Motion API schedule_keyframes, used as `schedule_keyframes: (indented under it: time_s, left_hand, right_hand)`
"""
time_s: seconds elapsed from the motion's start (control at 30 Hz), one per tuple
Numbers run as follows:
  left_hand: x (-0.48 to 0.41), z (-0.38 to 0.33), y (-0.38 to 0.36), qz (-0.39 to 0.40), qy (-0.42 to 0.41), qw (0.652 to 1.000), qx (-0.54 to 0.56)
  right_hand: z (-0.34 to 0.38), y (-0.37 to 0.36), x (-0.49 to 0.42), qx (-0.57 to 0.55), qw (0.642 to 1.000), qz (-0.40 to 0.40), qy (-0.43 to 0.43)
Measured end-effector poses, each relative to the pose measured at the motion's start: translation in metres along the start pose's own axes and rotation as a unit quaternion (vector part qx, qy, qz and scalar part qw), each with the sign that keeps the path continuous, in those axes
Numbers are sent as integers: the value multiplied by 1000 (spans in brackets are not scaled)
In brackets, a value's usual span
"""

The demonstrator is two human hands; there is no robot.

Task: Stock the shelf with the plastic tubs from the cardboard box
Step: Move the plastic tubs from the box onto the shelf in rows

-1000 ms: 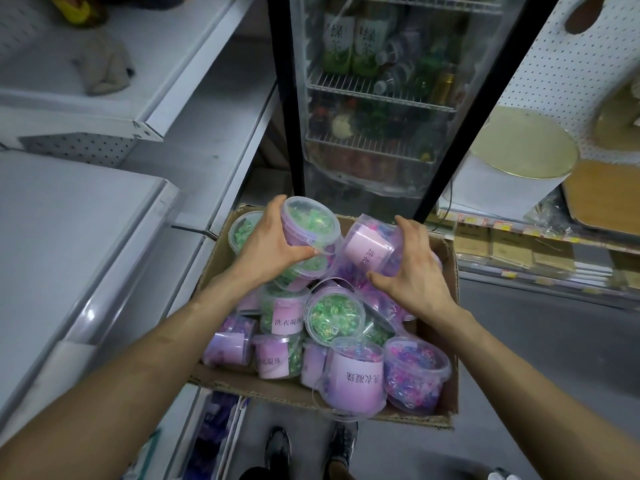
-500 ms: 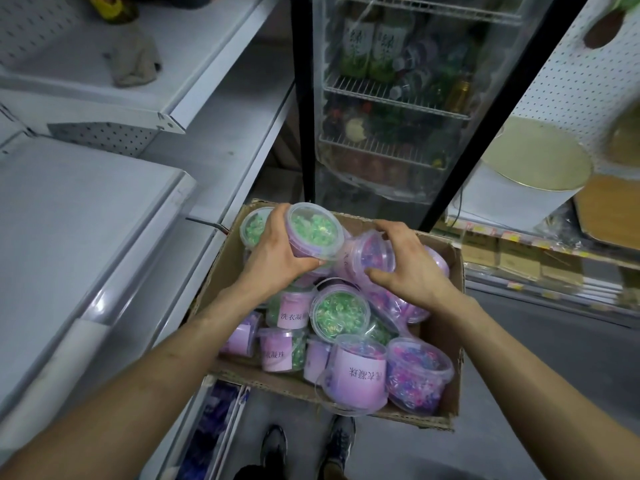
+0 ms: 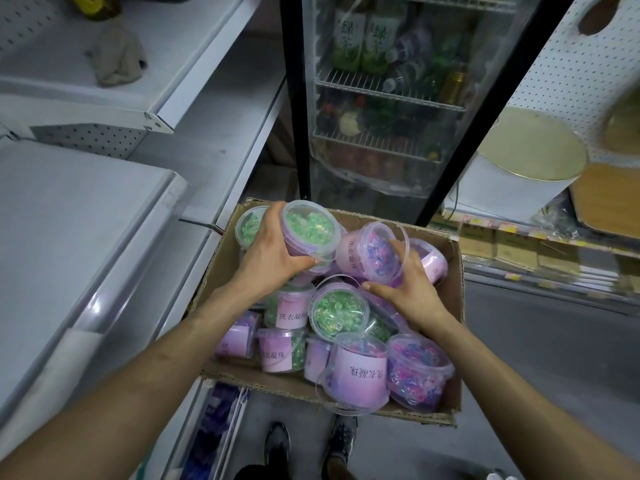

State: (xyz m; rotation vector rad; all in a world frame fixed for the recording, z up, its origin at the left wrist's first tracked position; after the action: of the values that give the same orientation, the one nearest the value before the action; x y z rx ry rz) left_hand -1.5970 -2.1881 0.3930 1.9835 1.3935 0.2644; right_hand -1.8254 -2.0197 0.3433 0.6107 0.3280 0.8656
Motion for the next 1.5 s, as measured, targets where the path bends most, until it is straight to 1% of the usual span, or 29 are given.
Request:
schedule_keyframes:
  time_s: [0.23, 0.4, 0.57, 0.8, 0.9, 1.0, 1.1, 1.23, 1.37, 1.5]
  left_hand:
    - [1, 1, 4, -1, 9, 1000, 23]
    - [5, 3, 14, -19, 24, 999, 42]
    - [15, 9, 37, -47, 24, 997, 48]
    - [35, 21, 81, -72, 21, 995, 62]
    - [46, 24, 104, -98, 29, 992, 69]
    - [62, 23, 132, -129, 35, 988, 71]
    - [78, 18, 167, -189, 48, 978, 71]
    - [112, 13, 209, -253, 73, 963, 63]
    - [168, 8, 247, -326, 125, 936, 39]
    - [244, 6, 276, -392, 187, 901, 21]
  right_hand:
    - [21, -8, -3, -64, 996, -63, 21]
    - [37, -7, 0, -134, 988, -71, -11]
    - [61, -4, 9, -182, 980, -77, -15]
    - [109, -7, 39, -219, 973, -65, 11]
    - [130, -12, 52, -232, 971, -56, 24]
    - [152, -18, 63, -250, 967, -31, 43]
    - [181, -24, 69, -264, 962, 5, 68]
    - [214, -38, 77, -280, 950, 73, 113]
    - [243, -60, 95, -300, 929, 163, 142]
    - [273, -88, 126, -326, 894, 260, 167]
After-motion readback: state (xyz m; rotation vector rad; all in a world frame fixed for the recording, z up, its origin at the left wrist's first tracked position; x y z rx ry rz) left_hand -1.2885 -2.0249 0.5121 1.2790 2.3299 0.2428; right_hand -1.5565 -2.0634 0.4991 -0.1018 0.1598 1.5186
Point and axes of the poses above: each hand's wrist, its own x-axis away from the middle knuckle, its own y-axis out of the back of the hand, z = x × y, the point moved 2 cm from there along -x, towards the middle knuckle, and after that the axes turned 14 degrees about -z, right-handed, at the moved point
